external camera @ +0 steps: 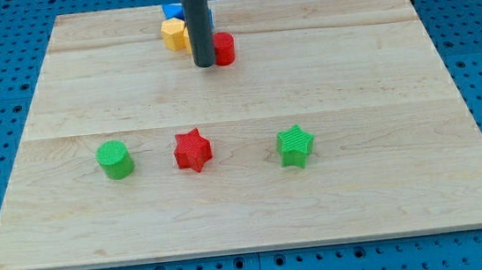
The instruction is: Slide the red circle closer to the yellow heart
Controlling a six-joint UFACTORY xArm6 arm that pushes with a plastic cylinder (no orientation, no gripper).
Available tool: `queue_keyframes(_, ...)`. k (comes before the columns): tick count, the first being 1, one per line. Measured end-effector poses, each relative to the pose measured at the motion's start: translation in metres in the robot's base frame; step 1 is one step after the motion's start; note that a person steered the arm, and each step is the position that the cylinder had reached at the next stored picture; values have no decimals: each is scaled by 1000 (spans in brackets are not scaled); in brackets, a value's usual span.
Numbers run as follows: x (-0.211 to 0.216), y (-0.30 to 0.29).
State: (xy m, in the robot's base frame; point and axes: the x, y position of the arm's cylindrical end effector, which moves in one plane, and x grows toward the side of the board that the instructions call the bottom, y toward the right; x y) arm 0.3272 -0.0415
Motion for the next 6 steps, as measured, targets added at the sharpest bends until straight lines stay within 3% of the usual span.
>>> queue_keyframes(6, -16, 78)
